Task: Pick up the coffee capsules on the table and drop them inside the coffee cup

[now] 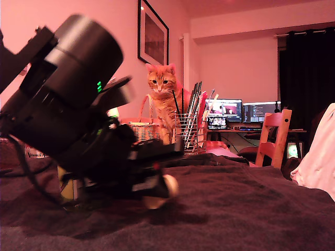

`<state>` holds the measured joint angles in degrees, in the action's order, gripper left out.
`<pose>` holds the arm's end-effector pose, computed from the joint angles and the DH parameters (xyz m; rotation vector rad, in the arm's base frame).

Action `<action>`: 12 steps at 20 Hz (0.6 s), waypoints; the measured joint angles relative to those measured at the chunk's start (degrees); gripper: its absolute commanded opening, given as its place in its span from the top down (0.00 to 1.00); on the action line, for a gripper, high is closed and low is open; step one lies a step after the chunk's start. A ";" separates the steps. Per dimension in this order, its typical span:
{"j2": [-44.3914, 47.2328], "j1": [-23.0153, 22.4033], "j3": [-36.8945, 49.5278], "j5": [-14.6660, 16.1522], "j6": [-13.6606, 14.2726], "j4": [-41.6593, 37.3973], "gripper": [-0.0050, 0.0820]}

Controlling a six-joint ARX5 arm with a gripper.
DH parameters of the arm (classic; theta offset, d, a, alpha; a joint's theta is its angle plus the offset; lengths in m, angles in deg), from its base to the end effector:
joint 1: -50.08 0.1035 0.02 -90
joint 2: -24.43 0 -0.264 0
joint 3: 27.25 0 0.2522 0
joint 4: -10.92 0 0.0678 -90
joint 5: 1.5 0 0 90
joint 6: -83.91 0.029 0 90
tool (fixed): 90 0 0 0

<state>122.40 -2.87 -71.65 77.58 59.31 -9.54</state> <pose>0.1773 -0.2258 0.1094 -0.0895 0.6391 -0.5871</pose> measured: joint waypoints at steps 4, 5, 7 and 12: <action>-1.03 -3.15 -0.11 3.48 2.40 -2.10 0.74; -1.75 -3.67 -0.11 4.92 4.44 -3.30 0.74; -4.33 -4.15 -0.13 7.80 6.95 -5.46 0.74; -11.17 -4.13 -0.37 13.75 10.84 -7.04 0.74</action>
<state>111.23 -7.00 -72.02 91.33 70.15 -16.57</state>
